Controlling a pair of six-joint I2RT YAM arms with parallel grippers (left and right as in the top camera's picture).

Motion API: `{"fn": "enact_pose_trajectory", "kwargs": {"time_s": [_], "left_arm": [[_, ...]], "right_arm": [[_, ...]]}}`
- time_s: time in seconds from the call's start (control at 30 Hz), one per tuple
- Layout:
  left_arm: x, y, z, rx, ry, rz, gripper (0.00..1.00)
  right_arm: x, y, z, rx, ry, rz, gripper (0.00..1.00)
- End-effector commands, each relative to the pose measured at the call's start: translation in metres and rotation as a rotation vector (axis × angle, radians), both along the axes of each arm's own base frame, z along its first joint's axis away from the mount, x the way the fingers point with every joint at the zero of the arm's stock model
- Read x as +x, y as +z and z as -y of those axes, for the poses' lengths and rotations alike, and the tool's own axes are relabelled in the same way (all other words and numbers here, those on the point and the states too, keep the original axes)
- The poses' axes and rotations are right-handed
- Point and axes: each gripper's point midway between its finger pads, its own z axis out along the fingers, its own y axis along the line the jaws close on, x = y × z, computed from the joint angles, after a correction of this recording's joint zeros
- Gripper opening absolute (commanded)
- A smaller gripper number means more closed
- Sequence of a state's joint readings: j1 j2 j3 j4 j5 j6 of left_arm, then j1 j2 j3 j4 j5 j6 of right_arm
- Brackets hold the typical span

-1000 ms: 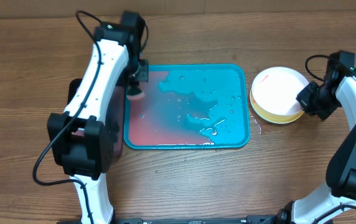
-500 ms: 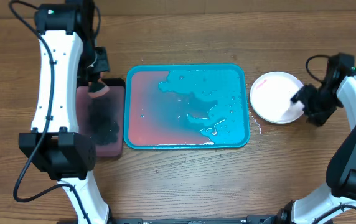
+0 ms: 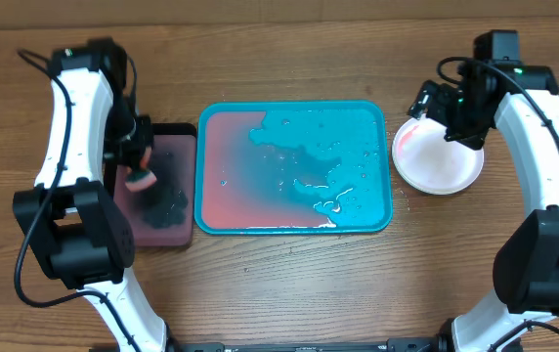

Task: Clean dirty plates on tray and stack at the side
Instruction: 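Place the sponge in the dark sink tray with left gripper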

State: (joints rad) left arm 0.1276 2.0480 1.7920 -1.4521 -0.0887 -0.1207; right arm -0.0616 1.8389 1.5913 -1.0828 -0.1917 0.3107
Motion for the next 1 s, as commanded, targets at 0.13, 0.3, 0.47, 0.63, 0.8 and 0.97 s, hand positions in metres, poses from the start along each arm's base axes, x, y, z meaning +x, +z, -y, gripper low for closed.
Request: {"fn": "enact_pose_trajectory", "kwargs": {"time_s": [0.13, 0.3, 0.47, 0.63, 0.8, 0.97], "left_arm": [[0.008, -0.049, -0.013, 0.019, -0.018, 0.075, 0.04], [0.027, -0.063, -0.015, 0.032, -0.032, 0.164, 1.00], [0.034, -0.046, -0.013, 0.023, 0.044, 0.185, 1.00], [0.046, 0.029, -0.012, 0.035, 0.075, 0.288, 1.00], [0.051, 0.125, -0.004, 0.036, 0.067, 0.517, 1.00], [0.036, 0.175, 0.000, 0.040, 0.062, 0.649, 1.00]], "right_arm": [[0.005, 0.016, -0.011, -0.004, 0.055, 0.059, 1.00], [0.005, 0.016, -0.012, -0.001, 0.056, 0.061, 1.00], [0.005, 0.021, -0.016, 0.017, 0.085, 0.069, 1.00], [0.008, 0.046, -0.016, 0.011, 0.086, 0.114, 1.00], [0.006, 0.095, -0.014, -0.007, 0.087, 0.235, 1.00], [-0.017, 0.144, -0.010, -0.044, 0.073, 0.341, 1.00]]}}
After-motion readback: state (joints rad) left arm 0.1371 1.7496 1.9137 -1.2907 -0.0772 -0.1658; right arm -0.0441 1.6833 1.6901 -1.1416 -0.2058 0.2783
